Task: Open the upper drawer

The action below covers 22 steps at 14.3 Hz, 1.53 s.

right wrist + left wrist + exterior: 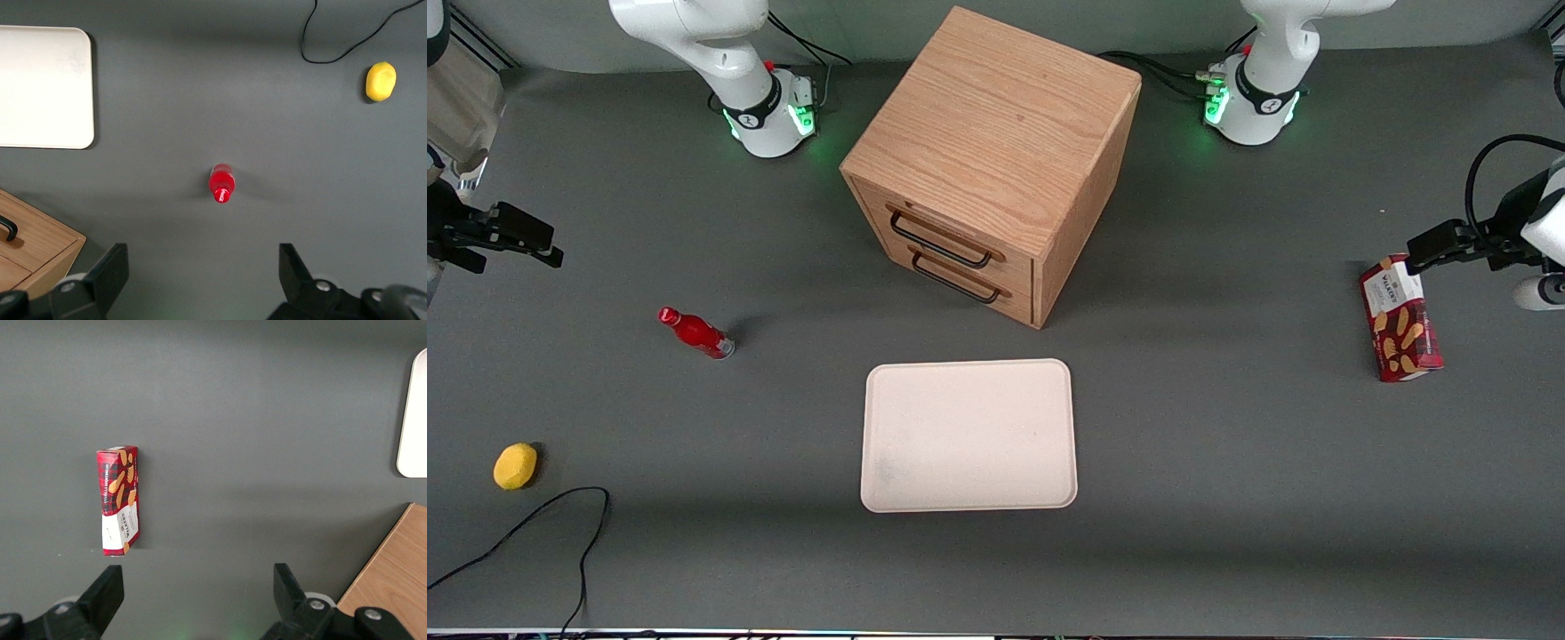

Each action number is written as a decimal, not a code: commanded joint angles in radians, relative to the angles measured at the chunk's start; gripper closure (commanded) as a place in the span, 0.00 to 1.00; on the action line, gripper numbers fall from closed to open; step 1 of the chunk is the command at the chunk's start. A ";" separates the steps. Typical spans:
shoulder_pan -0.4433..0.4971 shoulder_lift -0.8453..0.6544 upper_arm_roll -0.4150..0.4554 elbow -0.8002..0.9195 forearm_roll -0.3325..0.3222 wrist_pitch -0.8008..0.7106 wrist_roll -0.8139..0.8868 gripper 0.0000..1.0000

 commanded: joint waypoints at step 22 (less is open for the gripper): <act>0.260 0.200 0.108 0.096 -0.009 0.109 -0.029 0.00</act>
